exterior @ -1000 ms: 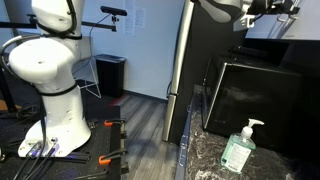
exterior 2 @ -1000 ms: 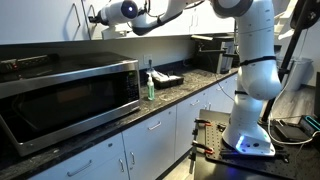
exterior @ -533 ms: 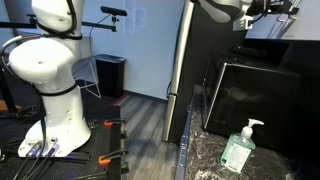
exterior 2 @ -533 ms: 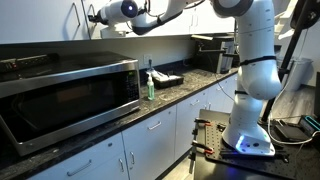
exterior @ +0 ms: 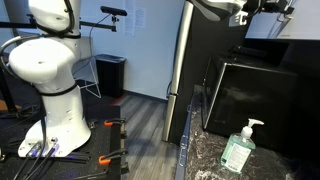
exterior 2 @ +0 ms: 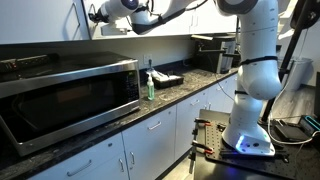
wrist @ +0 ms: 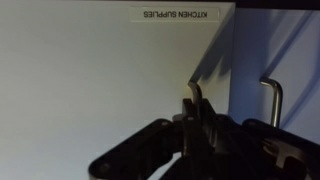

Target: Move the pump bottle to the left, open the right door of the cabinet above the microwave

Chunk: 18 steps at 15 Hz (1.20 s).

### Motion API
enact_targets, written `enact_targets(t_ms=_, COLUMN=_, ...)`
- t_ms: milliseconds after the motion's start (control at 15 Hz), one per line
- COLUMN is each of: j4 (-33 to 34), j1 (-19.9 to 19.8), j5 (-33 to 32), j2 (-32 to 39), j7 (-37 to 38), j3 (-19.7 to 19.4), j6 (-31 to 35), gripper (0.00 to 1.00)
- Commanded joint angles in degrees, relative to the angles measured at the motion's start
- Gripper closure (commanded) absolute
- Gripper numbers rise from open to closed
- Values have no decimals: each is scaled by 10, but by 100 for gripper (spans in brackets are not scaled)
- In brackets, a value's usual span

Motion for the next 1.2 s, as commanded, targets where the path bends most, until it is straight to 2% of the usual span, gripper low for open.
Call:
enact_targets(t_ms=0, j4=-63, j1=11, j5=62, j2=-47, j7=-60, j3=14, j6=-32, gripper=97)
enact_targets(t_ms=267, j4=-88, j1=23, j5=90, j2=-76, j7=-87, j3=25, j6=-92, gripper=97)
enact_targets(t_ms=667, j4=-123, j1=35, j5=108, j2=-112, j7=-83, j3=41, j6=-176, gripper=97)
enact_targets(t_ms=1133, j4=-176, j1=55, j5=141, j2=-165, j7=-81, j3=44, j6=-245, gripper=97)
